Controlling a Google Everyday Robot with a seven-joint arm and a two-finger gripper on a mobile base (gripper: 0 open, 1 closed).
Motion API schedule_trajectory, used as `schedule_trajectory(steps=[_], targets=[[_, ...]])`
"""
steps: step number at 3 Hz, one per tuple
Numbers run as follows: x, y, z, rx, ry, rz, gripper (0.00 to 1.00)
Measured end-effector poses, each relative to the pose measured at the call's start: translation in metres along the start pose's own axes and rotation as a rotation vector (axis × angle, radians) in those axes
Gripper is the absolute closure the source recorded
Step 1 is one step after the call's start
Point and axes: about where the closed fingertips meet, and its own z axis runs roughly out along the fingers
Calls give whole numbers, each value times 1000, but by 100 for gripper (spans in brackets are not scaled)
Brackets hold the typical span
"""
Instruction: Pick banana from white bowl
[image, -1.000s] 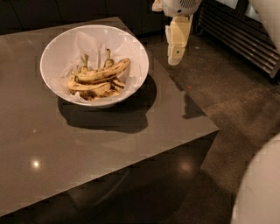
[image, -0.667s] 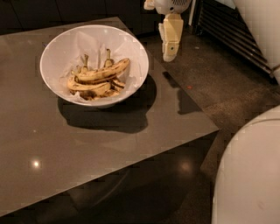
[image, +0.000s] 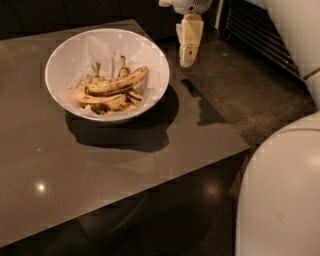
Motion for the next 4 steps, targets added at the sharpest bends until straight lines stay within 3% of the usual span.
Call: schedule_trajectory(steps=[1, 2, 4], targets=[[-11, -18, 4, 15, -24, -46, 0], [-13, -24, 5, 38, -30, -46, 0], [-25, -22, 11, 17, -97, -47, 0]])
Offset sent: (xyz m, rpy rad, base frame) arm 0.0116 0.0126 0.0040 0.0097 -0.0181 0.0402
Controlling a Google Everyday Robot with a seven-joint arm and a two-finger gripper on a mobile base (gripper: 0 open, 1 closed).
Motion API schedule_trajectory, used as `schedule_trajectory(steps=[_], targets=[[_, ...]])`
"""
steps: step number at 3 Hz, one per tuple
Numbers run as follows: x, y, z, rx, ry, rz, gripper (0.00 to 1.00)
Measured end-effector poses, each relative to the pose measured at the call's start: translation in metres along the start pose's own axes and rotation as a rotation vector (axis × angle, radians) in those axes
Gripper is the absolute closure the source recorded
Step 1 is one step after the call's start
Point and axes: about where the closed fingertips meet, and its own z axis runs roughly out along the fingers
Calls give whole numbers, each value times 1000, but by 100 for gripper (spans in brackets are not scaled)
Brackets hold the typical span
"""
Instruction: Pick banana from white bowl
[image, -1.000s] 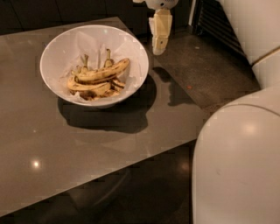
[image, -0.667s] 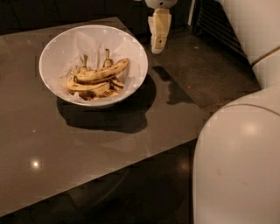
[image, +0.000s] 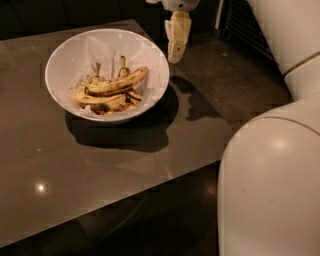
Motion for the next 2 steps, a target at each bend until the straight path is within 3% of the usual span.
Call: schedule_trajectory(steps=[1, 2], targets=[[-5, 2, 9, -26, -35, 63, 0], [-11, 4, 19, -56, -54, 124, 16]])
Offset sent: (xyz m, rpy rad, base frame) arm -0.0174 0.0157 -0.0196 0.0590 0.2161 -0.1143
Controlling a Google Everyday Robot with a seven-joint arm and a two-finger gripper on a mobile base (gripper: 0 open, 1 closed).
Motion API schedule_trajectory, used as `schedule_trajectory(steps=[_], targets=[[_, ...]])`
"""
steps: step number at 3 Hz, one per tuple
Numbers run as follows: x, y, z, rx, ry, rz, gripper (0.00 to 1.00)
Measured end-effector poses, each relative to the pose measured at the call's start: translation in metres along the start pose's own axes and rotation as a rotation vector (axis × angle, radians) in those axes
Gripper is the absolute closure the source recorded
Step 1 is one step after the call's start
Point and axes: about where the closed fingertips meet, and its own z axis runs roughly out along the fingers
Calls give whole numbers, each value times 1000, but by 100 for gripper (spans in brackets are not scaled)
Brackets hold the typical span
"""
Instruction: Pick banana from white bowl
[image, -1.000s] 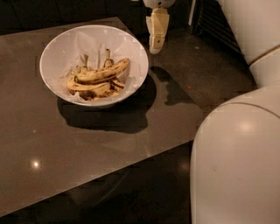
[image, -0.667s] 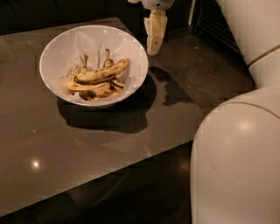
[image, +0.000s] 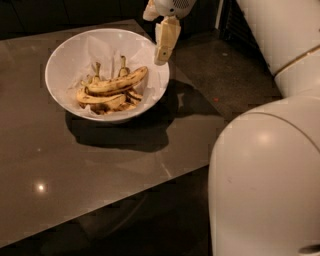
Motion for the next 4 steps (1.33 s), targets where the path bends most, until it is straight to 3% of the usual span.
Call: schedule_trajectory(steps=[2, 3, 4], targets=[[-10, 1, 19, -53, -15, 82, 12], [-12, 1, 19, -54, -8, 84, 3], [-16, 4, 19, -63, 3, 73, 0]])
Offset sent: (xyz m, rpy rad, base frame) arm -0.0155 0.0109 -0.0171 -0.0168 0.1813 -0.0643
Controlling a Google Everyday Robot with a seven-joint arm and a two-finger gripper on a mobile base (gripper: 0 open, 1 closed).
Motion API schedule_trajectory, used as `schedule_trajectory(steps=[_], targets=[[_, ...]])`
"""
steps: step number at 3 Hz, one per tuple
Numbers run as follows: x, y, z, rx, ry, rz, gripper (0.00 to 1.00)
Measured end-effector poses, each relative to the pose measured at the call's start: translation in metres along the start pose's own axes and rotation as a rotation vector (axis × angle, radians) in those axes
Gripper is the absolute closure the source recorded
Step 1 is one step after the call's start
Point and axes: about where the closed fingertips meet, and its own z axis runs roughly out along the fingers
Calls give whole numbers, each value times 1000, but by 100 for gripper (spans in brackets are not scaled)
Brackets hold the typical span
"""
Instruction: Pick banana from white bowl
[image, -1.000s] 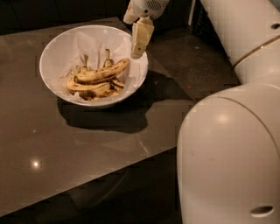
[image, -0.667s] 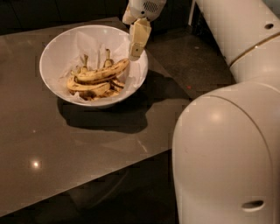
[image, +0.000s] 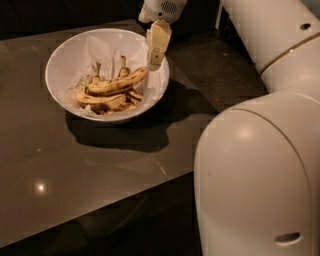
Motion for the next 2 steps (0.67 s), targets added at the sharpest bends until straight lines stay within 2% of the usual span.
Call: schedule_trajectory(steps=[1, 2], targets=[[-5, 5, 4, -15, 6, 2, 6], [-12, 9, 14, -41, 26, 0, 25]])
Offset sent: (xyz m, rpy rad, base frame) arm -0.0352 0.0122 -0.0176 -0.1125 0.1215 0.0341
